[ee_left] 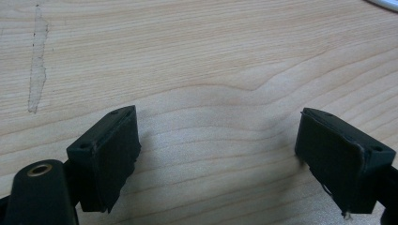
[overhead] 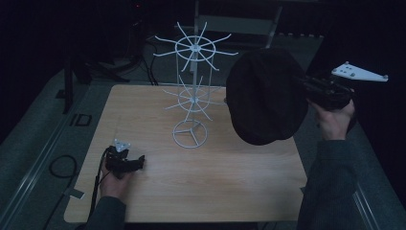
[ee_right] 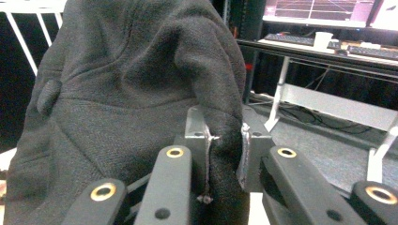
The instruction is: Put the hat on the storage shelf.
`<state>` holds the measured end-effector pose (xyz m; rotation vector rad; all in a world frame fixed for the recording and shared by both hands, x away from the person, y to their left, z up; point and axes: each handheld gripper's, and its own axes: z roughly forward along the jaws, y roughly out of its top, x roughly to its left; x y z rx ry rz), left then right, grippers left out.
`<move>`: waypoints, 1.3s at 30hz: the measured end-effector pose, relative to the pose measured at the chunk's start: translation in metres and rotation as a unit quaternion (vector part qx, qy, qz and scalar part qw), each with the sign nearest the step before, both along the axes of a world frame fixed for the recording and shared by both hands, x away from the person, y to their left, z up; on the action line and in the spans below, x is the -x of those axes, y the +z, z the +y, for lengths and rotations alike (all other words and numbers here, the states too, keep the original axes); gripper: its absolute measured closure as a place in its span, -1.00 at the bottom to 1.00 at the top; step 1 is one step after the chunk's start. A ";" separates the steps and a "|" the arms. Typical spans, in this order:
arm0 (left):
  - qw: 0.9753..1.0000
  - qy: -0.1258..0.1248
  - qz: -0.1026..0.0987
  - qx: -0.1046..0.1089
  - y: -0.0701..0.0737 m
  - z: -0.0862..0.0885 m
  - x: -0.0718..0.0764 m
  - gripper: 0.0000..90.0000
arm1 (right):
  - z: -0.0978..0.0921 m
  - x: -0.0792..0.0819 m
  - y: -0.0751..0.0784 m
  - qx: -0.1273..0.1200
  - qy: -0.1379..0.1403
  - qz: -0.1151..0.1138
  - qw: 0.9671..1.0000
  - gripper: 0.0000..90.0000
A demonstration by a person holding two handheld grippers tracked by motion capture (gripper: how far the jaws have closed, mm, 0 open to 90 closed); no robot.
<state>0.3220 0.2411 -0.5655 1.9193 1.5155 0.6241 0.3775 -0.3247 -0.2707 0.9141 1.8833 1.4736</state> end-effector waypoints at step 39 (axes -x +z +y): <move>1.000 0.000 0.000 0.000 0.000 0.000 0.000 -0.68 | 0.001 0.017 0.024 -0.040 0.037 -0.045 0.998 0.72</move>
